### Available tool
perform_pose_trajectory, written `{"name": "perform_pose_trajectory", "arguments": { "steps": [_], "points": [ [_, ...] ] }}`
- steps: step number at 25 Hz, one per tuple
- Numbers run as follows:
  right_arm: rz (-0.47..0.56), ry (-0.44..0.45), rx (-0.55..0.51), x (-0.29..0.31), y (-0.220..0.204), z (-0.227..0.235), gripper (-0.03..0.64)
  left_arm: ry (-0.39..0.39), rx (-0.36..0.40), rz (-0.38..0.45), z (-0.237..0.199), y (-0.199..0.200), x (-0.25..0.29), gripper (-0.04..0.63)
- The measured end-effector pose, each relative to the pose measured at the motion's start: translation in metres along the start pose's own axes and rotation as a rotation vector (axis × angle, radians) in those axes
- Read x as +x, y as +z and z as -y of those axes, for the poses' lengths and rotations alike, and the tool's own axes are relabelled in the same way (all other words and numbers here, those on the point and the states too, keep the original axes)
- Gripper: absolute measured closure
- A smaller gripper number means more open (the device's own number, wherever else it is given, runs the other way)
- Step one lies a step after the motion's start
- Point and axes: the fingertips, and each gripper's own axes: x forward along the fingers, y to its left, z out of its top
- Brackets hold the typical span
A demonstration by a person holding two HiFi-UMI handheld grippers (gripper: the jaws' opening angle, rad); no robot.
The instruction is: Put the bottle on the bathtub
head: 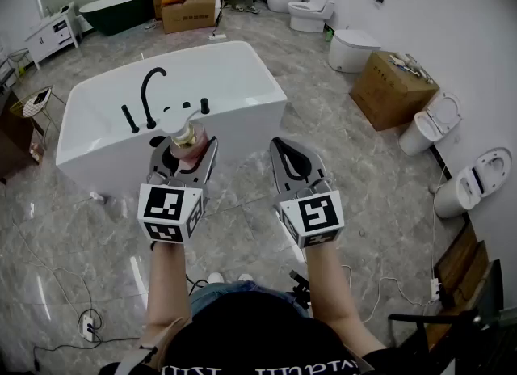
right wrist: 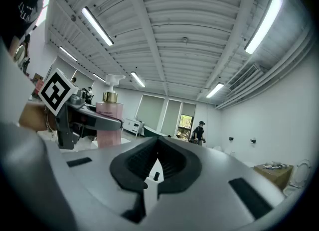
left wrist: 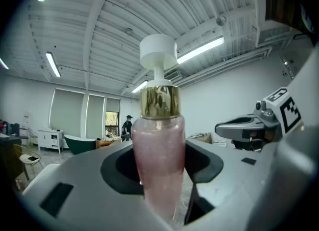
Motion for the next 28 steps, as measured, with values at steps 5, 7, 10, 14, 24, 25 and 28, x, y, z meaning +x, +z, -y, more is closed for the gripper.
{"name": "perform_pose_trajectory", "arguments": {
  "steps": [5, 7, 10, 14, 24, 25, 28],
  "points": [
    [-0.013, 0.015, -0.006, -0.017, -0.009, 0.014, 0.601, 0.013, -0.003, -0.005, 0.022, 0.001, 0.004, 0.371],
    [-0.023, 0.004, 0.011, -0.024, -0.018, 0.021, 0.601, 0.004, -0.003, -0.008, 0.033, -0.004, 0.004, 0.371],
    [-0.02, -0.01, 0.049, -0.032, -0.027, 0.035, 0.601, -0.008, -0.012, -0.013, 0.043, -0.009, 0.003, 0.371],
    [0.008, -0.012, 0.089, -0.035, -0.031, 0.05, 0.601, 0.005, 0.013, -0.026, 0.048, -0.01, 0.01, 0.371],
    [-0.029, 0.024, 0.087, -0.008, -0.057, 0.06, 0.601, 0.002, 0.015, -0.04, 0.04, -0.024, 0.049, 0.371],
    [-0.031, 0.037, 0.071, -0.001, -0.059, 0.061, 0.601, 0.004, 0.012, -0.04, 0.036, -0.025, 0.056, 0.371],
    [-0.039, 0.073, 0.028, 0.022, -0.064, 0.067, 0.601, 0.004, 0.009, -0.039, 0.024, -0.029, 0.08, 0.371]
  ]
}}
